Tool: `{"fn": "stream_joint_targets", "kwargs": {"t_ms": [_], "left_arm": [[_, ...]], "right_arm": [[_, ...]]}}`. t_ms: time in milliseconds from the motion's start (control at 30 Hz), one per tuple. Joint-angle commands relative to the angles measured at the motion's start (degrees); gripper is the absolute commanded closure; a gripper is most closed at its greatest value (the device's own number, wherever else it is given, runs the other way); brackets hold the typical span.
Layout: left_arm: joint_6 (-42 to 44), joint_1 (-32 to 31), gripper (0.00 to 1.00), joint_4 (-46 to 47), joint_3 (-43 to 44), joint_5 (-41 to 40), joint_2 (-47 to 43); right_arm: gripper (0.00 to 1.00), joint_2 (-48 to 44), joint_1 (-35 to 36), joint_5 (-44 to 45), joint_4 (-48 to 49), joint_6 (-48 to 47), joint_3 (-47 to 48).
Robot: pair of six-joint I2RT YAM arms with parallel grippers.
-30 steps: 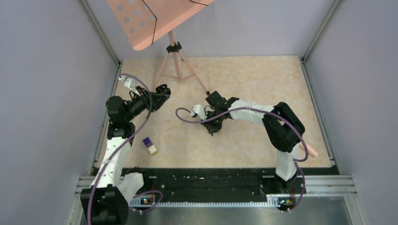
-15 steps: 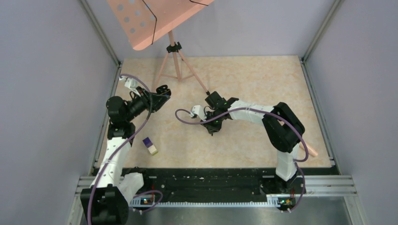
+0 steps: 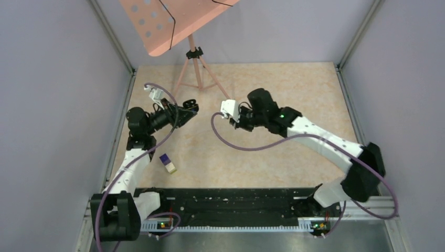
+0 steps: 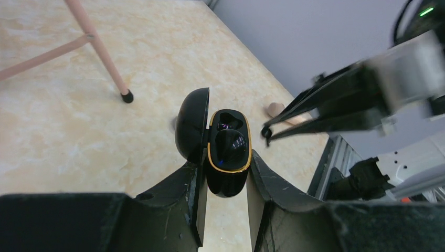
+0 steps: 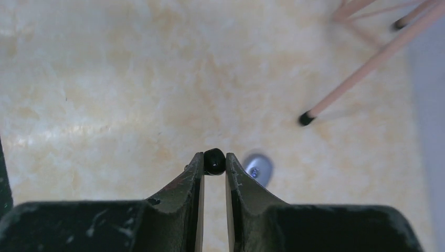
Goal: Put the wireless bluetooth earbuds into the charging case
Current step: Place the earbud in the charging case.
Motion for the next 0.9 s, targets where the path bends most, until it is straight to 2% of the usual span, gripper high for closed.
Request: {"fn": "stream_joint_targets", "kwargs": {"t_ms": [0,133,267,533,867], "left_arm": [[0.5,-3.5,1.00,11.2,0.0,5.7,1.7],[3.1,-7.7,1.00,14.0,0.9,9.4,3.0],[4.9,-10.9,1.00,13.6,2.3,11.2,2.9],[4.9,-12.7,1.00,12.8,3.3,13.2,1.8],[-0.1,-12.9,1.00,15.7,3.9,12.6,1.0]], "right_arm": [[1.00,-13.2,3.7,2.8,12.3,-2.7,0.5],[1.00,-18.3,8.8,10.3,23.7,-7.8,-2.1],[1.00,-18.0,12.0,13.8,28.7,-11.8,-0.4],[1.00,-16.3,12.8,11.7,29.1,-15.2,0.6],[1.00,-16.4,15.3,9.4,28.9,-17.8,-1.1]]}}
